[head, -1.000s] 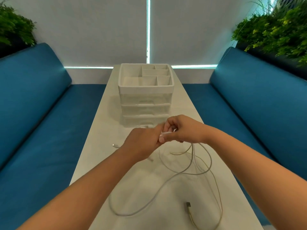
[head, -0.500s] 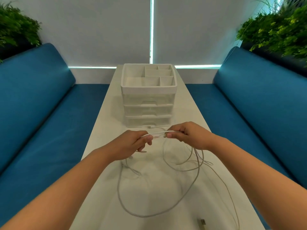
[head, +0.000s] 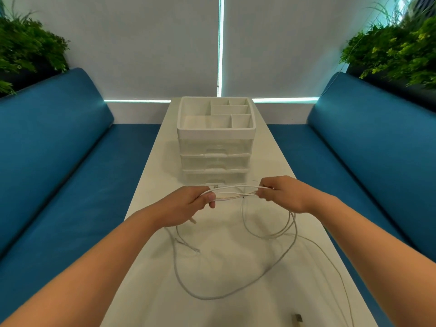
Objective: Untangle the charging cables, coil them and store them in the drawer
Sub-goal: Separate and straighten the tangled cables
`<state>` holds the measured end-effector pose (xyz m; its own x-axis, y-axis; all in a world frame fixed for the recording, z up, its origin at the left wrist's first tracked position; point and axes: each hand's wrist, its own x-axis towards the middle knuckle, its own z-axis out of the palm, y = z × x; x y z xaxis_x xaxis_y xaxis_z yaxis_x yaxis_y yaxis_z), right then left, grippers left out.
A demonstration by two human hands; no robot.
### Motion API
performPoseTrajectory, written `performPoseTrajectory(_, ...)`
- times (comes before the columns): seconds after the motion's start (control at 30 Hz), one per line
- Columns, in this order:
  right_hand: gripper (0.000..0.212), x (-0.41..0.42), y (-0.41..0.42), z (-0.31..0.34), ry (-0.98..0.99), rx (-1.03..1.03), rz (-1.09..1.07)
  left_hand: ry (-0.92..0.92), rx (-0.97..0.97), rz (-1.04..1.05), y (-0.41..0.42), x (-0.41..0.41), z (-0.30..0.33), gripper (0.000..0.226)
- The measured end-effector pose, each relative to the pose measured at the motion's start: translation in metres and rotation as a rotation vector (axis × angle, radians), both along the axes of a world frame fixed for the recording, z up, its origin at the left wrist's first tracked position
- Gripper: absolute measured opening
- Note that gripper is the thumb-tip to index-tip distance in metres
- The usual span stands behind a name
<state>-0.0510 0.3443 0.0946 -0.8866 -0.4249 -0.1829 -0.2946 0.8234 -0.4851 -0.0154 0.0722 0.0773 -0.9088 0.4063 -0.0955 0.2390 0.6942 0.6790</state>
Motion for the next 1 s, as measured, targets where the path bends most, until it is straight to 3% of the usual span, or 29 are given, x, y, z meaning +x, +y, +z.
performPoseTrajectory(0.13, 0.006, 0.005, -0.033, 0.007, 0.027, -0.11, 0.166, 0.006, 0.156, -0.056, 0.026, 0.003, 0.007, 0.035)
performPoseTrajectory(0.2, 0.014, 0.005, -0.039, 0.014, 0.042, -0.163, 0.179, -0.048, 0.242, -0.035, 0.026, 0.002, 0.013, 0.038)
performPoseTrajectory(0.33, 0.022, -0.002, -0.023, 0.024, -0.083, -0.129, 0.156, -0.186, 0.19, -0.064, 0.01, 0.004, 0.012, 0.043)
performPoseTrajectory(0.57, 0.031, -0.01, -0.005, 0.027, -0.04, -0.043, 0.027, -0.297, 0.17, -0.054, 0.003, 0.004, 0.005, 0.044)
performPoseTrajectory(0.67, 0.035, -0.011, 0.002, 0.025, -0.095, -0.068, -0.013, -0.339, 0.249, -0.019, 0.0, 0.008, -0.001, 0.042)
performPoseTrajectory(0.8, 0.027, -0.003, -0.024, 0.02, -0.188, -0.125, 0.101, -0.337, 0.35, -0.005, 0.012, 0.008, -0.001, 0.04)
performPoseTrajectory(0.93, 0.033, 0.004, -0.058, 0.024, -0.135, -0.234, 0.193, -0.307, 0.359, -0.046, 0.024, 0.007, 0.011, 0.043)
performPoseTrajectory(1.0, 0.034, 0.001, -0.056, 0.027, -0.093, -0.186, 0.208, -0.291, 0.329, -0.047, 0.018, 0.006, 0.014, 0.043)
